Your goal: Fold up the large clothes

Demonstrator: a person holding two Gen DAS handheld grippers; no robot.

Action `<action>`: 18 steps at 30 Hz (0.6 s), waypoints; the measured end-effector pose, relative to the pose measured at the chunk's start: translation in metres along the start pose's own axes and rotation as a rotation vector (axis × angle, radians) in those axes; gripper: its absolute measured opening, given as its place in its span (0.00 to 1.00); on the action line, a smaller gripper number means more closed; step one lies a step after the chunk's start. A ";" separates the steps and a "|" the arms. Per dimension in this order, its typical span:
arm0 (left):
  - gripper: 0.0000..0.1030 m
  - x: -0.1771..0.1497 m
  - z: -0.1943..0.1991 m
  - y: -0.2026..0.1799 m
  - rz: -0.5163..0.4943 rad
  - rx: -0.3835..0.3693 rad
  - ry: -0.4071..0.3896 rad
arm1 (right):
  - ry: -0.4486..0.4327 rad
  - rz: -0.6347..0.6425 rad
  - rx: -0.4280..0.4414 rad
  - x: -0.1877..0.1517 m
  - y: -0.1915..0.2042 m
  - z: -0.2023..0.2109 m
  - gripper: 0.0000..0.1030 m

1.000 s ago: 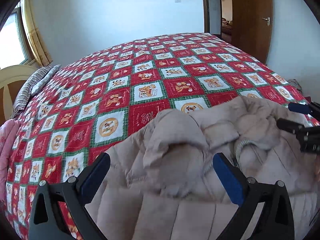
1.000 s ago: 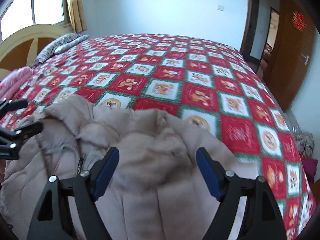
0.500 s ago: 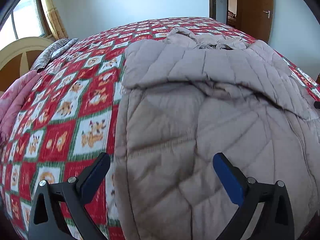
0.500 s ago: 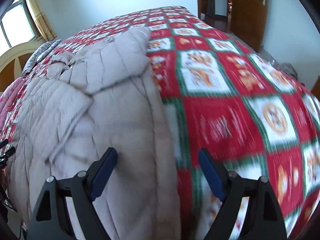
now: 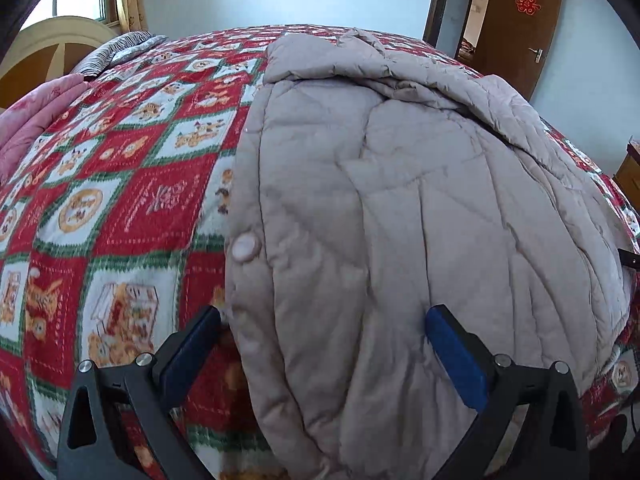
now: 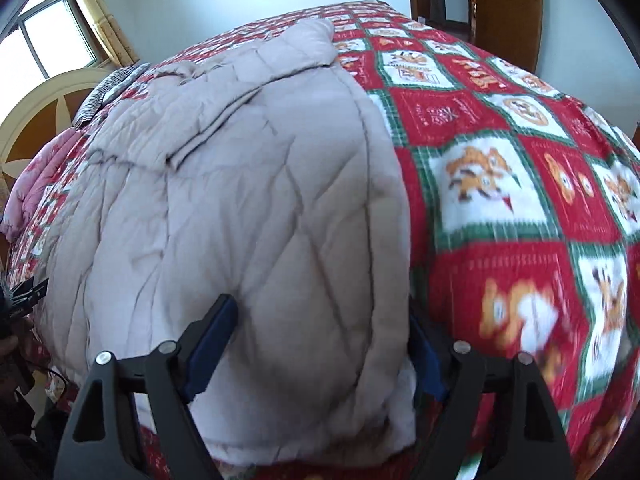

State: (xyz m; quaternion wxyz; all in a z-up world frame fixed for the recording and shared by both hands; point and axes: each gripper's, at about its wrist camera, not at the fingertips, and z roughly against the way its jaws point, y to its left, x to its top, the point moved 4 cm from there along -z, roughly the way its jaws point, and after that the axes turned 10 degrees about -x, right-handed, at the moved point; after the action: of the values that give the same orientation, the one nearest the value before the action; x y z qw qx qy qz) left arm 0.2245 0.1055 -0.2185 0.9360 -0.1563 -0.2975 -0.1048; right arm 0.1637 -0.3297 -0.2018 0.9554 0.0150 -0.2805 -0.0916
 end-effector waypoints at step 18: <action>0.24 -0.023 0.024 -0.024 -0.084 -0.078 -0.041 | -0.106 0.016 0.018 -0.037 0.025 0.027 0.16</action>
State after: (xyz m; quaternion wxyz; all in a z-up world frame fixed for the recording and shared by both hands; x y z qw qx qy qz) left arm 0.1869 0.0944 -0.2083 0.9176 -0.1824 -0.3187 -0.1525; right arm 0.1226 -0.2975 -0.1971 0.9397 0.0163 -0.3317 -0.0820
